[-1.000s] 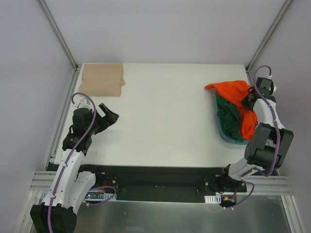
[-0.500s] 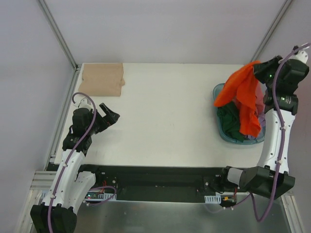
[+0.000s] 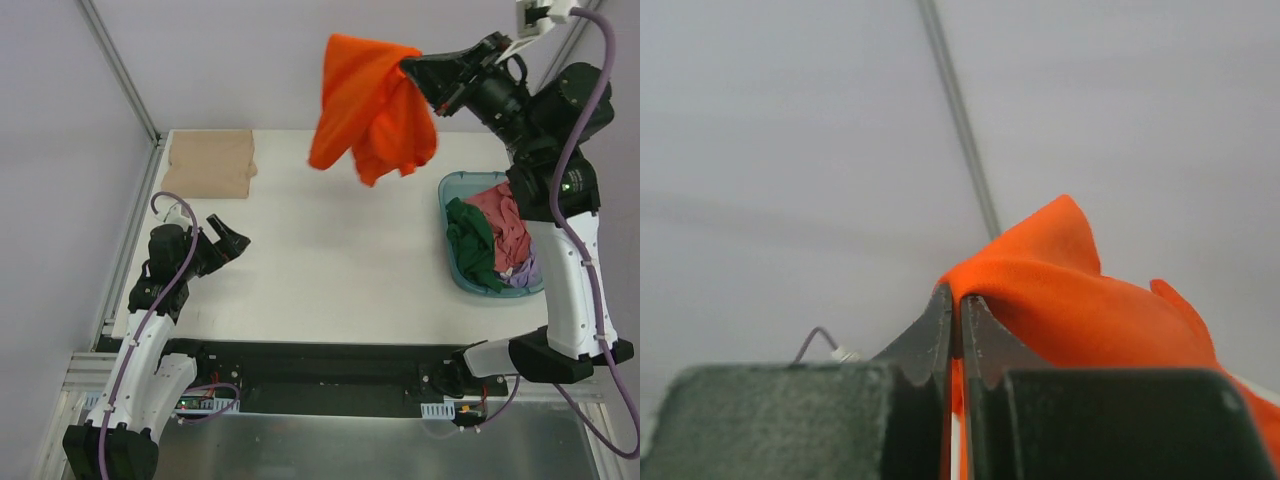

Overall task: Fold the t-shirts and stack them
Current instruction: Move the tshirt to the center of the board, then flatten out the tshirt

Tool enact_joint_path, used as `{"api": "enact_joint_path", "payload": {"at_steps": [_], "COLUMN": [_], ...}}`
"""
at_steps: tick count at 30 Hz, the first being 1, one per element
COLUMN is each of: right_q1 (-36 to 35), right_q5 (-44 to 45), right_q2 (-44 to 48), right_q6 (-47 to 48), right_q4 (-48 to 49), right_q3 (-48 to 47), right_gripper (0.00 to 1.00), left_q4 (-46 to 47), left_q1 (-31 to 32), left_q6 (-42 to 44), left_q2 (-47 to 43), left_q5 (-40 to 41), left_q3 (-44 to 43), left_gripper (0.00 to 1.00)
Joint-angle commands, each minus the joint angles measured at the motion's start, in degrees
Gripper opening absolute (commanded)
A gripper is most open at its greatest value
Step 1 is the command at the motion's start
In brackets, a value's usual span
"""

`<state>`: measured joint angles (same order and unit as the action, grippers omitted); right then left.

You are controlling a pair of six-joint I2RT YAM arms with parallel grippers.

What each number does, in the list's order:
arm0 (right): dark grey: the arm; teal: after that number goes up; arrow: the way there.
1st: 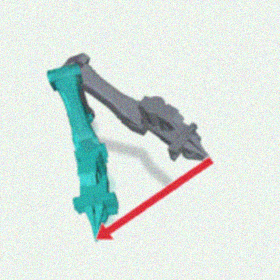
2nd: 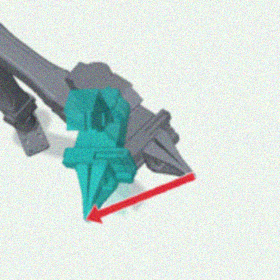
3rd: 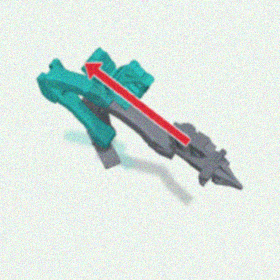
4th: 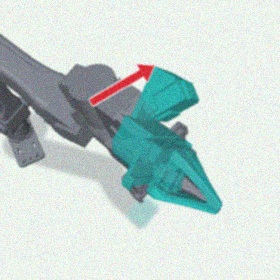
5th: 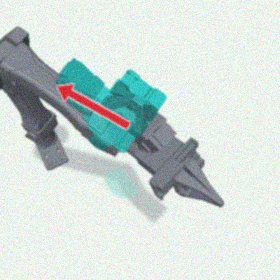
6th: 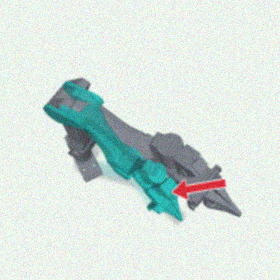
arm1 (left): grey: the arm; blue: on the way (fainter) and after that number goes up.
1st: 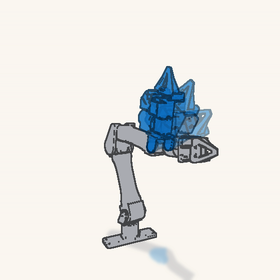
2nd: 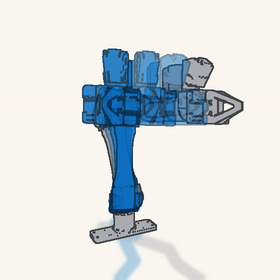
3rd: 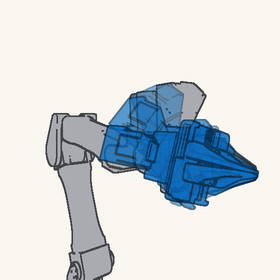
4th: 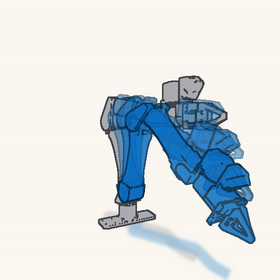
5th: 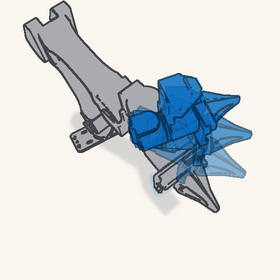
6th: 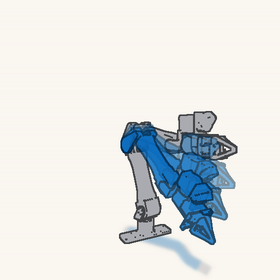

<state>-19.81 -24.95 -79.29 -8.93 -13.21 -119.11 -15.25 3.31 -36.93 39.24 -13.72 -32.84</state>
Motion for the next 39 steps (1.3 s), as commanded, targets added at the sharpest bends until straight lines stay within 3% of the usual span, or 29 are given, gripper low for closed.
{"api": "enact_joint_path", "payload": {"at_steps": [1, 5, 9, 11, 13, 15, 16, 25, 32, 36, 39], "right_q1": [-7.07, -7.35, -6.12, -4.10, -2.52, -2.86, -3.47, -24.46, -36.95, -40.91, -42.85], "right_q5": [-0.63, 2.69, 19.99, 24.58, 26.51, 25.84, 23.48, 19.15, 16.68, 21.68, 31.86], "right_q2": [-1.84, 1.40, 4.05, 3.18, 2.12, 2.12, 2.21, 3.27, -16.22, -26.95, -32.23], "right_q6": [2.86, 6.45, 13.23, 10.97, 10.08, 10.16, 10.59, 21.93, 24.75, 23.08, 21.42], "right_q4": [2.23, 1.87, 3.53, 5.38, 5.83, 5.74, 5.48, 8.81, 7.93, 7.42, 5.57], "right_q3": [3.34, 19.74, 43.30, 52.98, 56.43, 58.02, 58.46, 64.53, 50.57, 42.40, 38.44], "right_gripper": [0.01, 0.05, 0.17, 0.43, 0.58, 0.90, 0.96, 0.96, 0.96, 0.99, 0.99], "left_q4": [1.97, -0.48, -4.44, -5.40, -6.02, -6.11, -6.11, -6.02, -6.03, -6.64, -6.81], "left_q1": [-0.15, -0.15, -0.15, -0.15, -0.15, -0.15, -0.15, -0.15, -0.15, -0.15, -0.15], "left_q6": [-2.09, -4.64, -7.01, -7.19, -7.28, -7.54, -7.46, -4.30, -2.80, -2.18, -2.36], "left_q2": [-0.22, -2.23, -4.26, -4.09, -3.04, -1.46, -0.32, 10.58, 12.79, 12.26, 11.47], "left_q5": [-3.77, -2.46, 2.10, 3.52, 3.61, 3.70, 3.96, 3.78, 5.71, 8.09, 8.79], "left_q3": [0.06, 0.50, 2.16, 2.61, 2.52, 2.60, 2.52, 1.03, 0.67, 1.02, 1.11], "left_gripper": [0.99, 0.99, 0.99, 0.99, 0.99, 0.99, 0.99, 0.99, 0.99, 0.99, 0.99]}}
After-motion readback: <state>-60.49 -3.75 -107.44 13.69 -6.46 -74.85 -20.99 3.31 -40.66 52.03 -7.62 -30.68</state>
